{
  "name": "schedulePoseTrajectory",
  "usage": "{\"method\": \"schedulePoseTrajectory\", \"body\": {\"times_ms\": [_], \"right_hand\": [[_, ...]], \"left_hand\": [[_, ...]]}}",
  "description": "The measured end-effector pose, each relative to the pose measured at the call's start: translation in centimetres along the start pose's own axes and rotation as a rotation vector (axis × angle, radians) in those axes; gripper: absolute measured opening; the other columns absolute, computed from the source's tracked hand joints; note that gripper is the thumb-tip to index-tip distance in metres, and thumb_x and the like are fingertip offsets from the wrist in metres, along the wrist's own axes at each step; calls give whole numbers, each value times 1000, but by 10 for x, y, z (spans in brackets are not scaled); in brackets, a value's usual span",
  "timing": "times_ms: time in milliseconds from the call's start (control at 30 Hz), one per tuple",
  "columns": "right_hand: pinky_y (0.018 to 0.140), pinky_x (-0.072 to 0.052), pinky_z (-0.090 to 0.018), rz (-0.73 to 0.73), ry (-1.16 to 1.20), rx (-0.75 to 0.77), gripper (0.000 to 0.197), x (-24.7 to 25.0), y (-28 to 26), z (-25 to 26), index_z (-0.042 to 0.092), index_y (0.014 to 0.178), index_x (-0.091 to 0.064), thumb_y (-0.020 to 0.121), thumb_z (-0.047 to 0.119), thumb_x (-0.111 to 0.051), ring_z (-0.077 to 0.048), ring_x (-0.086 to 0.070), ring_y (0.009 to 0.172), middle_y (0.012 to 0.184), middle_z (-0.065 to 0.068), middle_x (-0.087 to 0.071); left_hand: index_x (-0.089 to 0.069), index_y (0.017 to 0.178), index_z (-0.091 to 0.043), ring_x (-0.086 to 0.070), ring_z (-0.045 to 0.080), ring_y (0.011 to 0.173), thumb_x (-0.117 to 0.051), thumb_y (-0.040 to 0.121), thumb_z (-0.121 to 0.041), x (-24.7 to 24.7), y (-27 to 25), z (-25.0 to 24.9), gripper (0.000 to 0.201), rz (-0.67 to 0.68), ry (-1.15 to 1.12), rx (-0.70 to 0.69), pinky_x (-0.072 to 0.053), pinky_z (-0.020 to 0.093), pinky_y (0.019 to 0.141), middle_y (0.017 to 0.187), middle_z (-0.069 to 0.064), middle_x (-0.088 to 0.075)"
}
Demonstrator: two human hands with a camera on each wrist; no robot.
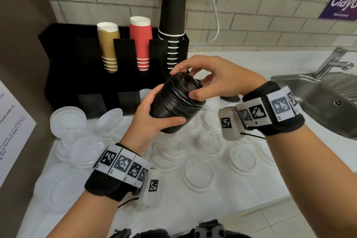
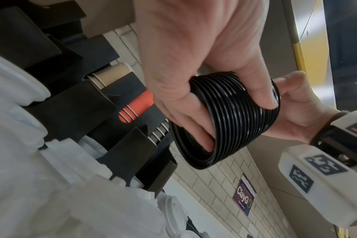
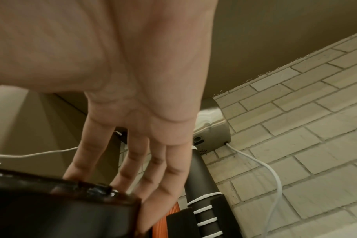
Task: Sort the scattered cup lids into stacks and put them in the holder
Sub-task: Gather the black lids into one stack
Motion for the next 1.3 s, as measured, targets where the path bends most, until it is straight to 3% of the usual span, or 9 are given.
{"method": "schedulePoseTrajectory", "body": {"times_ms": [200,433,533,767,867,1000,1200,1300], "right_hand": [[76,-41,-4,5,-48,-5,53,-10,5,8,30,123,-62,74,13,-74,-1,-54,100,116,7,-59],[87,-47,-14,96,-93,9,57,-7,8,8,33,124,-62,74,9,-74,-15,-54,110,118,-1,-54],[86,-43,-9,147,-113,48,58,-3,10,8,34,122,-63,71,7,-73,-10,-52,112,119,0,-54],[83,-41,-7,70,8,150,50,4,15,2,26,124,-61,79,3,-67,-5,-52,108,117,1,-57],[88,-43,-14,-17,187,214,49,1,15,-1,18,123,-60,78,-3,-59,-3,-53,112,120,6,-59],[106,-40,-33,-110,262,273,45,-5,15,-5,14,119,-60,78,-2,-57,-18,-53,120,122,-4,-60],[107,-38,-30,-70,251,219,45,-7,12,-9,24,117,-62,76,6,-64,-15,-49,122,122,-9,-55],[107,-40,-34,-36,266,183,46,-6,10,-10,26,119,-63,77,8,-65,-17,-49,119,121,-11,-51]], "left_hand": [[-55,132,-34,-61,16,119,-91,50,-26,6,-7,3,90,-12,-43,36,-49,49,102,126,-3,-65],[-57,128,-37,-64,12,113,-89,55,-14,5,0,3,82,-9,-40,46,-54,43,95,119,-10,-67],[-57,127,-35,-65,10,110,-91,55,-14,1,4,4,83,28,-66,60,-56,37,88,110,-18,-69],[-62,117,-37,-69,12,105,-86,60,-17,-5,13,0,65,0,-245,97,-57,29,72,110,-8,-72],[-63,117,-36,-68,15,107,-87,54,-25,-9,15,-4,68,-57,-285,75,-57,32,75,113,-5,-71],[-61,120,-34,-68,17,108,-85,61,-15,-12,16,-5,67,-84,-317,55,-57,32,76,114,-4,-71],[-59,125,-30,-68,17,108,-80,66,-14,-17,15,-4,65,-85,-341,65,-58,31,74,116,-2,-71],[-57,129,-29,-68,20,110,-80,67,-15,-20,15,-4,67,-85,-340,69,-58,34,76,119,1,-70]]}}
Point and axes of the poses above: each hand's wrist, its own y-axis towards the middle knuckle, its own x-axis out of the back of the hand, z = x × y, the point moved 4 cm from there along y, towards the middle knuckle
